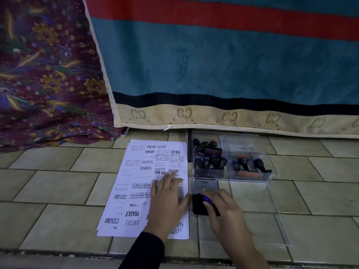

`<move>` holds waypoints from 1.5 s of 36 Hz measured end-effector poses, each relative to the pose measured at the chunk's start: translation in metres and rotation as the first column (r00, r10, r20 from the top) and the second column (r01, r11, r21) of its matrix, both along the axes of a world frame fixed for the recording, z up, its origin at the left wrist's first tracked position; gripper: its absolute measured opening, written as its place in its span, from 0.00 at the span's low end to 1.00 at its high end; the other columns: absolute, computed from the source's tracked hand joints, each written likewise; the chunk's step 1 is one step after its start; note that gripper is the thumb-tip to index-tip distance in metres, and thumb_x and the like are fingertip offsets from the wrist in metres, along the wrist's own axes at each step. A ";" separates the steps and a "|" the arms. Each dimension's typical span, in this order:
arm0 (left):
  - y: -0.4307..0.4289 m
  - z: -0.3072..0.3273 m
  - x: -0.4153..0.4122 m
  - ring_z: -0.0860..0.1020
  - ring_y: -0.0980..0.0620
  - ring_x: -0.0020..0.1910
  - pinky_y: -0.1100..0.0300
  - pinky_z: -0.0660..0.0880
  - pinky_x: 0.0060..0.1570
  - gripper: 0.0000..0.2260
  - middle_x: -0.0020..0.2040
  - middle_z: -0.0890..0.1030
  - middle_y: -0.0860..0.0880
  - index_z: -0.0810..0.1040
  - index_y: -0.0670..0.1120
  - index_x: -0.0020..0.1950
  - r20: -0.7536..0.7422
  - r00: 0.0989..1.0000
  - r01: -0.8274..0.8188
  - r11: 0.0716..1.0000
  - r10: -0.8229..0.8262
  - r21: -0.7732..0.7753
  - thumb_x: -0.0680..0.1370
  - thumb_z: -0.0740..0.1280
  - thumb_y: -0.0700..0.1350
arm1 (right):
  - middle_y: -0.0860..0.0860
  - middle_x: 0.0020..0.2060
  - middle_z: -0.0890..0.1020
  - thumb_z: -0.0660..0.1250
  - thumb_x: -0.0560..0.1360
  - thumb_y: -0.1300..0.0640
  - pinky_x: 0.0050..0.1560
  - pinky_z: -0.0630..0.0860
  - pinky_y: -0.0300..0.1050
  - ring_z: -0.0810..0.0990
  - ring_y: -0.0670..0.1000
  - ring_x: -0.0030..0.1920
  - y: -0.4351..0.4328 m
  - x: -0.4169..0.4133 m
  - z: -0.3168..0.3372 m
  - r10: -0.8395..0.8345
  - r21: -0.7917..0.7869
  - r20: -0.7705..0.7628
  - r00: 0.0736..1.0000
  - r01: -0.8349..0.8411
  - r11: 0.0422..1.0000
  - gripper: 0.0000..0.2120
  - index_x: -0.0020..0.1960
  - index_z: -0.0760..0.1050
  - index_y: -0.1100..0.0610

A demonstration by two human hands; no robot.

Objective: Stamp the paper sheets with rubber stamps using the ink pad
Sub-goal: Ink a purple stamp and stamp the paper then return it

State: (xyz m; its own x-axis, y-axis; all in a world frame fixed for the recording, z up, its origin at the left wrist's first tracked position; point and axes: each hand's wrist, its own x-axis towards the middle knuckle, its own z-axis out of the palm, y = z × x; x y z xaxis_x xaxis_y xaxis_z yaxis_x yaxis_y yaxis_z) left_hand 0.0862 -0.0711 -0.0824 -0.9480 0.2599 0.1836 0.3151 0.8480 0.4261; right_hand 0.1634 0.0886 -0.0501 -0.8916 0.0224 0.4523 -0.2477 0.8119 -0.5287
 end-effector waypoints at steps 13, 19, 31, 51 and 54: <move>-0.031 0.006 -0.044 0.67 0.53 0.66 0.54 0.56 0.67 0.15 0.65 0.73 0.55 0.74 0.53 0.61 -0.055 0.993 -0.101 0.992 0.106 0.081 0.78 0.59 0.56 | 0.46 0.45 0.77 0.71 0.72 0.61 0.46 0.70 0.26 0.75 0.40 0.42 0.006 -0.005 0.011 0.016 -0.066 0.050 0.999 -0.013 0.998 0.13 0.55 0.77 0.53; -0.053 -0.005 -0.071 0.60 0.50 0.73 0.46 0.49 0.73 0.16 0.71 0.69 0.51 0.72 0.50 0.65 -0.017 0.977 -0.210 0.977 0.211 0.032 0.78 0.61 0.52 | 0.50 0.48 0.79 0.70 0.73 0.61 0.48 0.78 0.35 0.81 0.44 0.43 -0.001 -0.069 0.053 0.040 -0.213 -0.055 0.998 -0.051 0.976 0.12 0.56 0.78 0.57; -0.053 -0.012 -0.071 0.61 0.53 0.72 0.47 0.48 0.73 0.24 0.70 0.68 0.54 0.71 0.52 0.65 -0.084 0.973 -0.218 0.976 0.217 -0.003 0.75 0.48 0.60 | 0.57 0.50 0.78 0.65 0.74 0.65 0.52 0.73 0.38 0.77 0.53 0.48 -0.033 -0.212 0.038 0.062 -0.041 0.154 0.986 -0.056 0.998 0.10 0.56 0.77 0.60; -0.051 -0.011 -0.072 0.61 0.53 0.72 0.48 0.49 0.72 0.24 0.69 0.69 0.54 0.72 0.51 0.64 -0.092 0.967 -0.239 0.971 0.237 -0.017 0.74 0.49 0.60 | 0.59 0.53 0.77 0.63 0.75 0.66 0.53 0.74 0.48 0.76 0.58 0.51 -0.051 -0.229 0.025 0.080 0.059 0.249 0.965 -0.098 0.993 0.10 0.55 0.78 0.62; -0.051 -0.012 -0.072 0.61 0.52 0.72 0.47 0.49 0.72 0.25 0.70 0.69 0.53 0.72 0.51 0.64 -0.089 0.967 -0.242 0.970 0.239 -0.019 0.74 0.49 0.60 | 0.59 0.50 0.77 0.63 0.75 0.67 0.51 0.75 0.52 0.76 0.59 0.50 -0.052 -0.227 0.024 0.081 0.108 0.250 0.965 -0.111 0.988 0.09 0.52 0.78 0.63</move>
